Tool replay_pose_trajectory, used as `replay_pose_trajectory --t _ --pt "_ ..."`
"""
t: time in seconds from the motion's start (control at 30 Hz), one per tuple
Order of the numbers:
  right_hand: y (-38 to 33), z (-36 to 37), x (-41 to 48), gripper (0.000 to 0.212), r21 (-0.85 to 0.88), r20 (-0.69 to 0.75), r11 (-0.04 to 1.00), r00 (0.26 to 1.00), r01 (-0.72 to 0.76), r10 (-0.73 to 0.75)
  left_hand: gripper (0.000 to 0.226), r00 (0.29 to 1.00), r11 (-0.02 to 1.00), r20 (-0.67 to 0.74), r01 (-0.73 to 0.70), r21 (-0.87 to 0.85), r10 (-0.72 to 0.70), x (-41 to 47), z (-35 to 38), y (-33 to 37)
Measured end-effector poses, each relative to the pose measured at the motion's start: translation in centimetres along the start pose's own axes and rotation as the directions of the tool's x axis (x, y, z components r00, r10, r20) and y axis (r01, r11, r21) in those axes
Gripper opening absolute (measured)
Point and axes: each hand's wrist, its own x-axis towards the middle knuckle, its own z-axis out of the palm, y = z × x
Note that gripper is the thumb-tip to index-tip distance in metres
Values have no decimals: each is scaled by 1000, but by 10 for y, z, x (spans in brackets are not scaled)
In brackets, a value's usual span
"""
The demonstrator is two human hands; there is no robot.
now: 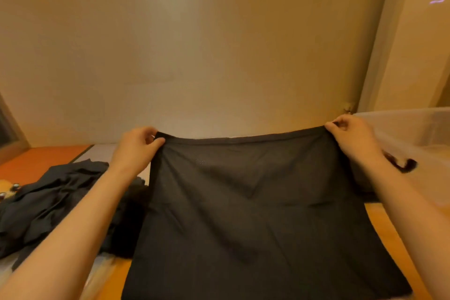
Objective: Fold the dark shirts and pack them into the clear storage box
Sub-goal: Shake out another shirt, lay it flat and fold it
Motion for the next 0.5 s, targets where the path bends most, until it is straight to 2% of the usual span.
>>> replay_pose_trajectory --t 0.1,0.23,0.4,0.5 --pt "27 49 37 21 -266 78 964 997 -4 25 16 990 993 133 34 116 -50 41 52 -27" --pt "59 103 46 18 -477 142 879 988 11 64 17 966 944 248 -15 331 -71 56 106 -57" --pt "67 125 39 13 -582 112 809 993 83 -21 21 952 925 288 -14 381 -104 59 124 -75" --pt "57 121 28 28 -589 135 791 985 165 -104 39 953 910 297 -72 409 -58 49 117 -66"
